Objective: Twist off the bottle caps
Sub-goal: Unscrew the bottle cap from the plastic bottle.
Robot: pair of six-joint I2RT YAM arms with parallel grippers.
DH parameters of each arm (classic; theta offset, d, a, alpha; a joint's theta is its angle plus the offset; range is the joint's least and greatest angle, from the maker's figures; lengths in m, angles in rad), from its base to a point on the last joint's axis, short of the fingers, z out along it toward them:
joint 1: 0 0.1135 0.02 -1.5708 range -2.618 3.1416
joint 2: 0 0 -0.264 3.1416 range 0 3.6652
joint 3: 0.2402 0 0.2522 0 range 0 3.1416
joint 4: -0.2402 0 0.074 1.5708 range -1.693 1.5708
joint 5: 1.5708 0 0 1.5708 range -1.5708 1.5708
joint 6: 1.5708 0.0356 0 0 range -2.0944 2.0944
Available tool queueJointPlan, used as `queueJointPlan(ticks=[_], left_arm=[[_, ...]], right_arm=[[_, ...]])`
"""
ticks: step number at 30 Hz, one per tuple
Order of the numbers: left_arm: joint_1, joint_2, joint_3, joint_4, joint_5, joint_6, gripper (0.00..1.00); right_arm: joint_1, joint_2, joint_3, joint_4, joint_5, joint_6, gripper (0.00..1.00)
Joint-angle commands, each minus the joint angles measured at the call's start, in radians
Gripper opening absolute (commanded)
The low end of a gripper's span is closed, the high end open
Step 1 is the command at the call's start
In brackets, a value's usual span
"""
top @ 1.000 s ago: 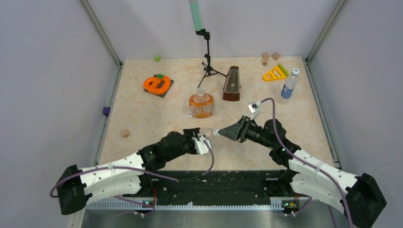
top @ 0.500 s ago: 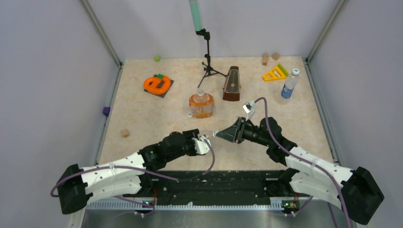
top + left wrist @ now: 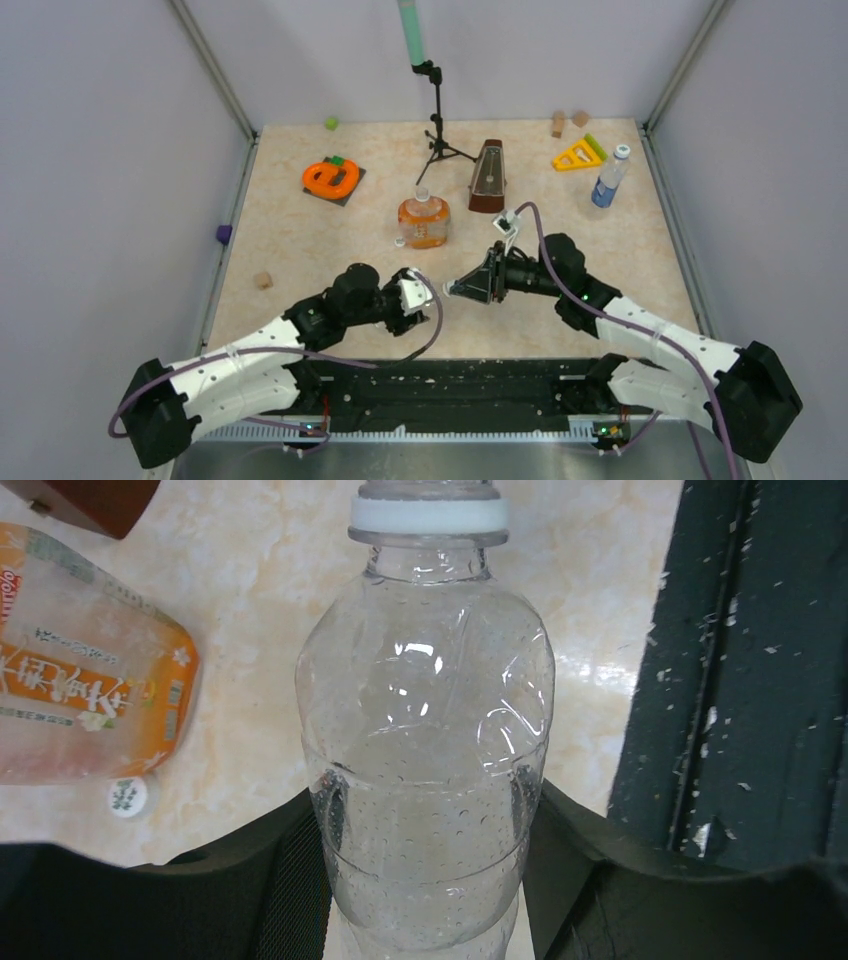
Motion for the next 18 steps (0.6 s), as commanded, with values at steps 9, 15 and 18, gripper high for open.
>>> queueJointPlan(ticks=[9, 15, 18], left_arm=[[0.171, 0.002, 0.152, -0.011, 0.501, -0.157, 0.00], [0.176, 0.032, 0.168, -0.008, 0.488, -0.172, 0.00], [0.176, 0.010, 0.123, 0.064, 0.427, -0.181, 0.00]], right_arm=[[0.024, 0.069, 0.165, -0.200, -0.216, -0.309, 0.00], [0.025, 0.077, 0.187, -0.225, -0.235, -0.339, 0.00], [0.025, 0.071, 0.175, -0.217, -0.232, -0.329, 0.00]])
